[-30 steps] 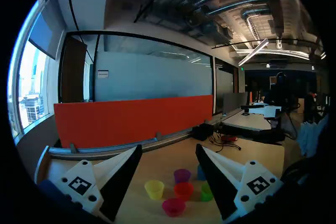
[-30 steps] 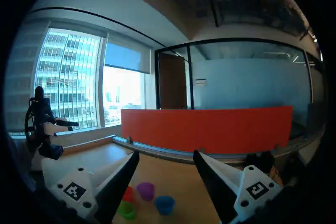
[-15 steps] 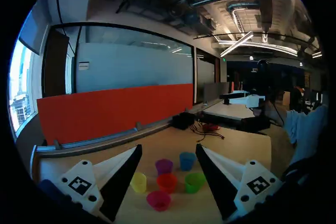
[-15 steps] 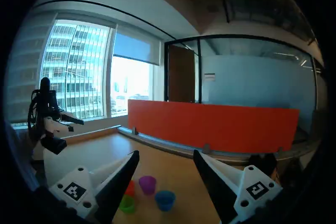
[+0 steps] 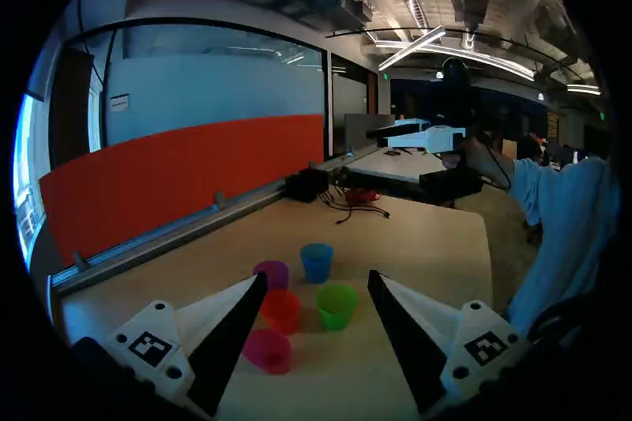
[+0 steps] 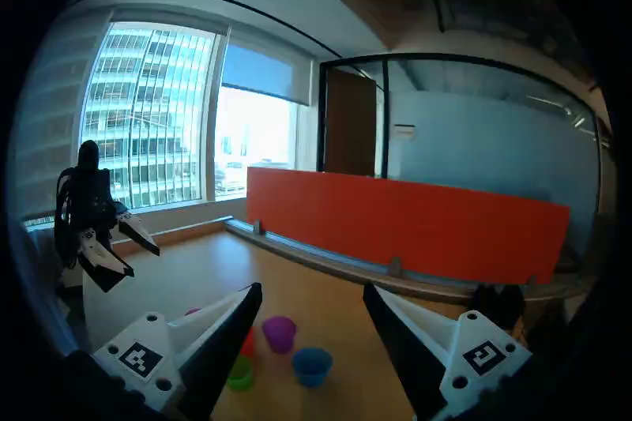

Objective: Pour water

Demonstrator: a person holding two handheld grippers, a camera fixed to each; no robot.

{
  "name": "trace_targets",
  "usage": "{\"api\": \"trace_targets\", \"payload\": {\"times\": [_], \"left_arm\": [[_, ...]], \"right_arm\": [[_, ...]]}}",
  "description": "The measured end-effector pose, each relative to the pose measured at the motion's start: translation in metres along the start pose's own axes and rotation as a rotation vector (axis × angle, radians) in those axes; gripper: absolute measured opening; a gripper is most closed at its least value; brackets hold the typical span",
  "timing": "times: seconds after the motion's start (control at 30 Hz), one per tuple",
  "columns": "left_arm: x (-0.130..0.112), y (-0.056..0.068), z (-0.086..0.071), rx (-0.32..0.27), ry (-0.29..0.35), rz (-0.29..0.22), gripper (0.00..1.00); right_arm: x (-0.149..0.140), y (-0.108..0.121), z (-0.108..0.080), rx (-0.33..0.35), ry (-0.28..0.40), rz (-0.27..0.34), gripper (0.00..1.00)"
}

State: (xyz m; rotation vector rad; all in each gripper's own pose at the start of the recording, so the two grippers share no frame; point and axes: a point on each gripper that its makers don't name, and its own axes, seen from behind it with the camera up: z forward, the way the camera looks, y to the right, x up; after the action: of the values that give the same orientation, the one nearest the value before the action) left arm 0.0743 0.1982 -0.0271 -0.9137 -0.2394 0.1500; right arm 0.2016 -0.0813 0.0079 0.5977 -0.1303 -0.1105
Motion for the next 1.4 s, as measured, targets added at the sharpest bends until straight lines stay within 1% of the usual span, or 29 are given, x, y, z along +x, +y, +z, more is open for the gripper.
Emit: {"api": "trace_targets", "payload": {"times": [0.17, 0.37, 0.6, 0.9, 1.07, 1.27, 1.4], "left_arm": [[-0.017, 0.009, 0.011, -0.024, -0.030, 0.013, 0.95], [-0.035, 0.015, 0.023, -0.043, -0.065, 0.021, 0.94], [-0.052, 0.025, 0.036, -0.064, -0.099, 0.019, 0.95], [-0.071, 0.036, 0.054, -0.090, -0.128, 0.016, 0.95], [-0.083, 0.039, 0.064, -0.095, -0.151, 0.028, 0.95], [-0.101, 0.041, 0.078, -0.089, -0.188, 0.045, 0.95], [-0.110, 0.041, 0.087, -0.089, -0.208, 0.045, 0.95]], "right_arm": [[-0.006, -0.002, 0.002, 0.015, -0.028, -0.008, 0.99], [-0.015, -0.005, 0.004, 0.030, -0.054, -0.018, 0.99], [-0.029, -0.008, 0.007, 0.045, -0.094, -0.035, 0.99], [-0.047, -0.009, 0.011, 0.058, -0.137, -0.036, 0.99], [-0.055, -0.009, 0.012, 0.060, -0.152, -0.035, 0.99], [-0.070, -0.008, 0.014, 0.063, -0.185, -0.036, 0.99], [-0.079, -0.008, 0.015, 0.071, -0.202, -0.040, 0.99]]}}
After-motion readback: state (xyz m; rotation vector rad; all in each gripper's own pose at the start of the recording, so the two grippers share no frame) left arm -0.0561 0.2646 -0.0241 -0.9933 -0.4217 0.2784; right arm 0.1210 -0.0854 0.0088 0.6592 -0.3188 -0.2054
